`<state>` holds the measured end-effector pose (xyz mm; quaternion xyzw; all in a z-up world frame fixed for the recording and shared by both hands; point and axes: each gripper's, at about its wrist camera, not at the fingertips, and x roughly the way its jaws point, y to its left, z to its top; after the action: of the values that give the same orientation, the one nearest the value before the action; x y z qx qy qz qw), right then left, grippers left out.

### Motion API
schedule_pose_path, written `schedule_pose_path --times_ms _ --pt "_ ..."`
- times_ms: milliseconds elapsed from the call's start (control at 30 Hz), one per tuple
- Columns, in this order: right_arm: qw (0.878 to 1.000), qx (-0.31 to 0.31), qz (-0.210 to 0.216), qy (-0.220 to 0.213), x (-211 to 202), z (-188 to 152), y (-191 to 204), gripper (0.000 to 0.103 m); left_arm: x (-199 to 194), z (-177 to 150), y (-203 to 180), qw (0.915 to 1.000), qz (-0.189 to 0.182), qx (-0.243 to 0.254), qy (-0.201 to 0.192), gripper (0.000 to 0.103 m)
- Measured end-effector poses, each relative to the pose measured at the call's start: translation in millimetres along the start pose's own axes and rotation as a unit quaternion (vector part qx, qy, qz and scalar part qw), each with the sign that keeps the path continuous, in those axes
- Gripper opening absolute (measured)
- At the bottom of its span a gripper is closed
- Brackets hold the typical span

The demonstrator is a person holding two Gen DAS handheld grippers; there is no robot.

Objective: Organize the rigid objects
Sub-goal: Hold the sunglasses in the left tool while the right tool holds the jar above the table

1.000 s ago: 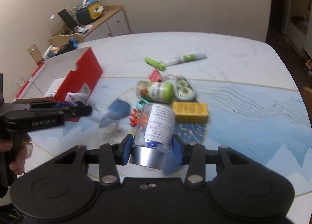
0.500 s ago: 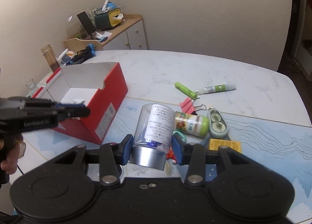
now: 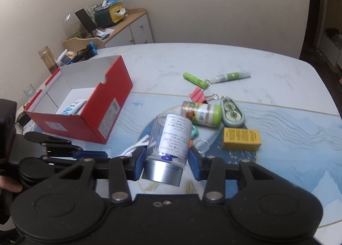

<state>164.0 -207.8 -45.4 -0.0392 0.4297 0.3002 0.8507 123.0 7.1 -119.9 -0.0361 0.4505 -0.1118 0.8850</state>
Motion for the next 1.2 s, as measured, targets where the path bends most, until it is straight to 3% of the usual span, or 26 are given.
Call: schedule_pose_path --times_ms 133,200,267,567,733,833,1200 --pt "1.000 0.005 0.001 0.004 -2.1 -6.4 -10.9 0.043 19.8 1.9 -8.5 0.9997 0.016 0.014 0.008 0.038" --pt "1.000 0.007 0.002 0.006 -4.0 -8.9 -16.5 0.042 23.4 5.1 -11.9 0.9997 0.020 0.011 -0.003 0.061" --pt "1.000 0.009 0.003 0.006 -6.3 -11.0 -22.4 0.042 30.0 9.0 -14.3 0.9994 0.032 0.009 -0.006 0.071" --pt "1.000 0.018 -0.002 0.012 -11.7 -18.0 -54.4 0.043 64.7 16.5 -23.8 0.9965 0.080 0.020 0.010 0.071" --pt "1.000 0.019 0.000 0.014 -12.3 -20.2 -65.0 0.043 70.2 15.0 -25.4 0.9950 0.097 0.022 0.006 0.060" --pt "1.000 0.018 0.001 0.016 -11.4 -20.5 -69.3 0.043 68.9 15.6 -25.4 0.9945 0.104 0.017 -0.001 0.041" --pt "1.000 0.010 0.007 0.018 -8.0 -18.3 -69.1 0.042 45.4 10.8 -18.4 0.9947 0.097 -0.012 -0.031 0.040"
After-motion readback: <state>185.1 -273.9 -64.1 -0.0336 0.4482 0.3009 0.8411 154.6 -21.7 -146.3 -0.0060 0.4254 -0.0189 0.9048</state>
